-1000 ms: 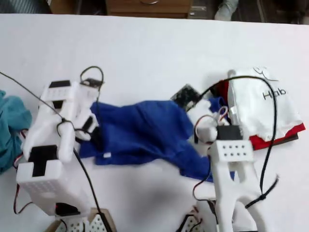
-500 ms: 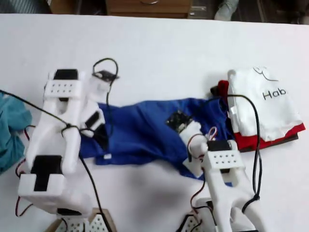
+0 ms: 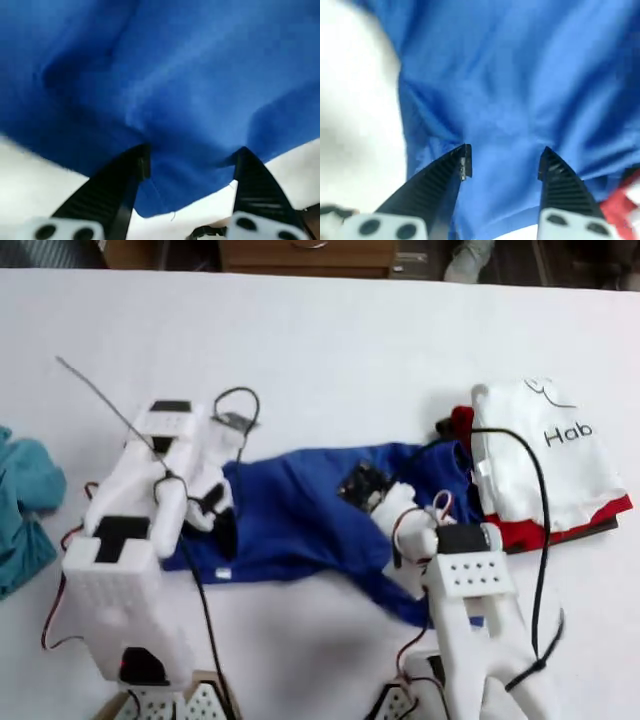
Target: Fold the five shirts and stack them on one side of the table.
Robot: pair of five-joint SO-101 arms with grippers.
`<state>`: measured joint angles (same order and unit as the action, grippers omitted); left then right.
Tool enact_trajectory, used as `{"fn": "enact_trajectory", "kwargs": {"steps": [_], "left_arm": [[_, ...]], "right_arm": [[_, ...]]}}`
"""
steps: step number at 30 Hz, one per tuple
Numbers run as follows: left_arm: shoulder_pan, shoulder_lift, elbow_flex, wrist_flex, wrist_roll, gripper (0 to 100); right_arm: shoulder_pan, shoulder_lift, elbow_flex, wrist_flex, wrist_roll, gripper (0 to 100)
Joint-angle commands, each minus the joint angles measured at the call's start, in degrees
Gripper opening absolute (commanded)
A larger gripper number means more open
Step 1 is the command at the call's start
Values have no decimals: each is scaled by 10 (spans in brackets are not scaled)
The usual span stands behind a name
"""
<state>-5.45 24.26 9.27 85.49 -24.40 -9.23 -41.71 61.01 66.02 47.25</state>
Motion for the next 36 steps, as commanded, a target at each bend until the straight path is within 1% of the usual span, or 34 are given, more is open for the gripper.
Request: {"fn": "enact_trajectory", "kwargs": {"steps": [1, 7, 9, 13, 16, 17, 20, 24, 27, 30, 32, 34, 36], "left_arm": [[3, 5, -17, -7, 4, 290], [-3, 4, -19, -3, 4, 290], [-18, 2, -31, -3, 4, 290], [-53, 3, -84, -2, 3, 293], [-55, 4, -109, 6, 2, 293], [-53, 4, -115, 11, 2, 294], [-47, 4, -122, 15, 4, 294], [-43, 4, -124, 15, 4, 294], [-48, 4, -122, 15, 4, 294], [-53, 6, -119, 18, 4, 294], [-54, 20, -123, 19, 4, 294], [-55, 40, -124, 19, 4, 294], [-55, 60, -124, 19, 4, 294]], "right_arm": [[-7, -24, -12, -32, 5, 223], [-7, 25, 68, -125, 5, 223], [-7, 41, 79, -134, 6, 223], [-7, 45, 77, -112, 10, 223], [-9, 30, 76, -95, 14, 225], [-16, 24, 77, -84, 26, 225], [-54, 2, 82, -38, 53, 225], [-119, -15, 82, 15, 55, 225], [-140, -24, 80, 29, 57, 225], [-137, -47, 76, 33, 84, 224], [-125, -75, 56, 55, 91, 224], [-98, -111, 18, 82, 92, 224], [-51, -149, -17, 91, 107, 223]]}}
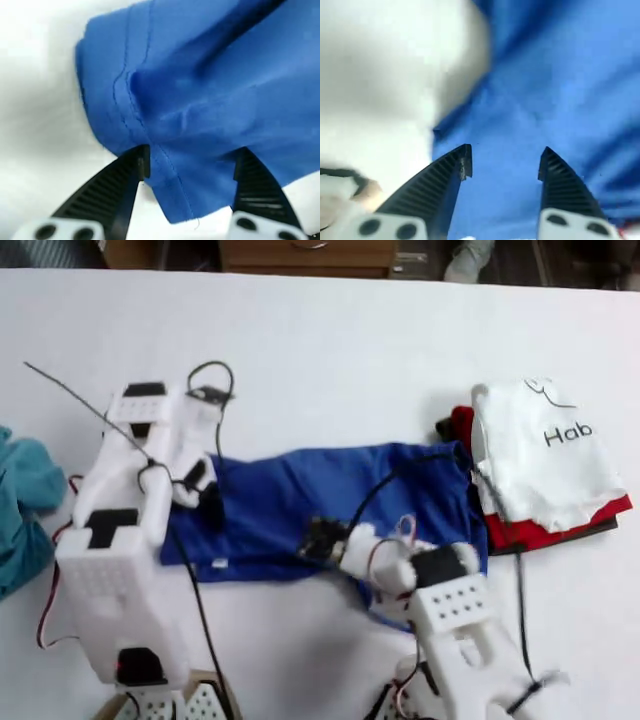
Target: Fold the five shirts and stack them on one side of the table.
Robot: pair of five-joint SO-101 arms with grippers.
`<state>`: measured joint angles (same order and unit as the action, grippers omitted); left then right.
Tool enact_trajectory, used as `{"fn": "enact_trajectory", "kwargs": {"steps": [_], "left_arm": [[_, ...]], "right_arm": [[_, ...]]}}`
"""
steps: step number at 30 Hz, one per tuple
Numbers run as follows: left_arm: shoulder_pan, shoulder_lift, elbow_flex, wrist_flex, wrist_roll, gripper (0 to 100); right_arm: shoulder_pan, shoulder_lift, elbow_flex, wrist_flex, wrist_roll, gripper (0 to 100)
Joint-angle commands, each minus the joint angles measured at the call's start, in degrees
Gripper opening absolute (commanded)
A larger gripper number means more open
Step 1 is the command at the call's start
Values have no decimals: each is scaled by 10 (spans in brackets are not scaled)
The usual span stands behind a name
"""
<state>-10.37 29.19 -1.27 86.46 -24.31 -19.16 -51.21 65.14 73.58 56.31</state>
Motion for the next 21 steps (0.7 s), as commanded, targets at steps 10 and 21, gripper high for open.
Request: {"fn": "enact_trajectory", "kwargs": {"steps": [10, 21], "left_arm": [[-4, 24, -67, 38, 18, 293], [2, 27, -120, 86, 29, 293]], "right_arm": [[202, -47, 91, -240, 28, 222], [208, 124, 84, -453, -113, 110]]}}
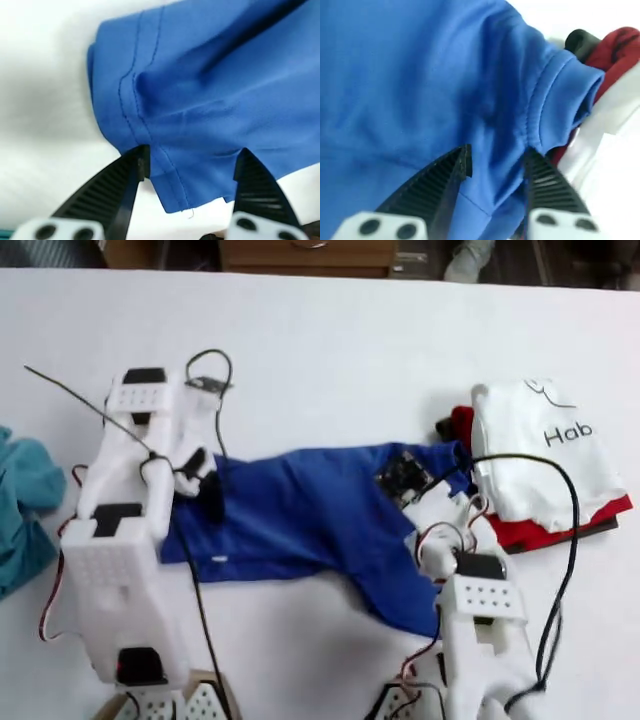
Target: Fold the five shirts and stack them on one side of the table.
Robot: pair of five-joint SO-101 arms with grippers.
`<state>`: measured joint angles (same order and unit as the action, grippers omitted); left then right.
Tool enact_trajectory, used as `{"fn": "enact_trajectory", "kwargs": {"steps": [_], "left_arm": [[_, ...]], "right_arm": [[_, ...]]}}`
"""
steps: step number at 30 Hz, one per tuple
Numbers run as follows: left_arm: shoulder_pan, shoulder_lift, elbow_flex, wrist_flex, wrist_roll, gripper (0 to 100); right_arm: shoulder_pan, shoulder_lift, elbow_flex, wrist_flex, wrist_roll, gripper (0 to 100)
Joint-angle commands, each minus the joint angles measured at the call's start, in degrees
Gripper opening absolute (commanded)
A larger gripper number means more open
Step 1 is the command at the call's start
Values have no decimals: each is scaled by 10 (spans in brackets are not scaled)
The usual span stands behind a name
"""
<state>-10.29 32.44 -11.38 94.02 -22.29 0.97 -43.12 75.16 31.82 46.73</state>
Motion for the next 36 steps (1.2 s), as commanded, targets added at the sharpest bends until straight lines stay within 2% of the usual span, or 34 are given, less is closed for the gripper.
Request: {"fn": "enact_trajectory", "kwargs": {"steps": [1, 5, 10, 15, 21, 28, 36], "left_arm": [[0, -5, -18, 11, 12, 294], [0, -4, -18, 11, 12, 294], [1, -4, -22, 11, 11, 294], [2, -4, -21, 11, 10, 294], [1, -4, -17, 11, 10, 294], [1, -7, -22, 10, 10, 294], [11, -18, -85, 64, 12, 294]], "right_arm": [[8, 61, -32, -35, -20, 112], [8, 149, -120, -14, -38, 149], [35, 256, -265, 10, -41, 139], [58, 318, -402, 73, -40, 140], [80, 368, -483, 102, -39, 140], [58, 348, -477, 224, -38, 141], [25, 276, -368, 179, -38, 142]]}}
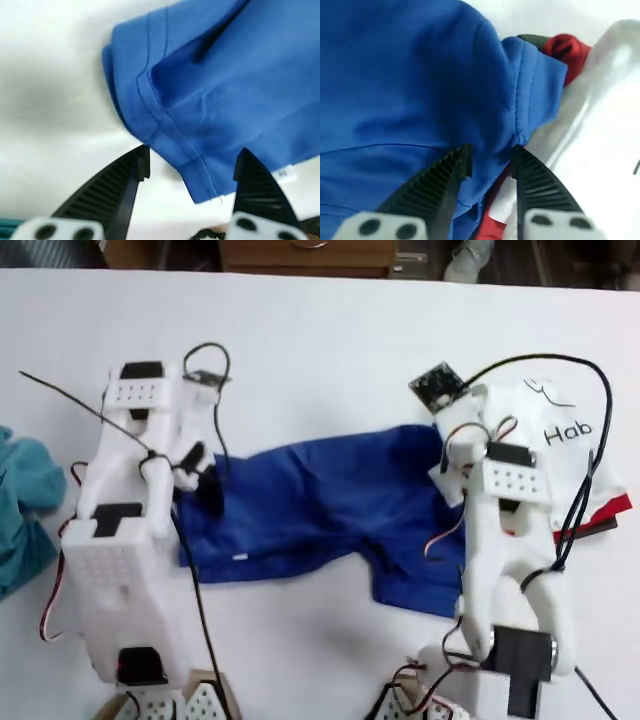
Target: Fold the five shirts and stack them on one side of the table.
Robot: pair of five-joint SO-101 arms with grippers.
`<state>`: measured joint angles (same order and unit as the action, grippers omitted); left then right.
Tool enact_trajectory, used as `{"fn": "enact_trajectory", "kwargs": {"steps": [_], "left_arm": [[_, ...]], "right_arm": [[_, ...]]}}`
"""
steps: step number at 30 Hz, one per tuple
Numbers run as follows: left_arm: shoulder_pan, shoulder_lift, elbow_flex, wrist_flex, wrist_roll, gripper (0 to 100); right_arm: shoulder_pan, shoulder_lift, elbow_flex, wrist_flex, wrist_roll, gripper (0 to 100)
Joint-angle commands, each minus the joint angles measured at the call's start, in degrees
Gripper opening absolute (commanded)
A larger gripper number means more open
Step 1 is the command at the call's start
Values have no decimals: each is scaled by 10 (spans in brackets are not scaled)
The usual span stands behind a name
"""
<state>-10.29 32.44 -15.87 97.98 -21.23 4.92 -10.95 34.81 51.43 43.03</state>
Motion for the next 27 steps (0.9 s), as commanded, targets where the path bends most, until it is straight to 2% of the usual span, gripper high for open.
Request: {"fn": "enact_trajectory", "kwargs": {"steps": [1, 4, 9, 13, 16, 20, 24, 27], "left_arm": [[11, -18, -47, 27, 2, 294], [10, -18, -48, 26, 1, 293], [14, -18, -2, -3, 0, 292], [6, -18, 31, -26, -2, 291], [-1, -18, 44, -34, -4, 291], [-5, -47, 44, -33, -4, 291], [-6, -106, 65, -34, -4, 292], [-28, -147, 88, -34, -3, 293]], "right_arm": [[-19, -56, 63, -23, -1, 142], [-12, -93, 123, -51, -1, 142], [31, -204, 107, -58, 21, 142], [57, -305, 103, -34, 84, 141], [67, -363, 105, 19, 88, 140], [2, -414, 172, 113, 84, 141], [-78, -453, 277, 151, 157, 141], [-92, -479, 324, 179, 218, 141]]}}
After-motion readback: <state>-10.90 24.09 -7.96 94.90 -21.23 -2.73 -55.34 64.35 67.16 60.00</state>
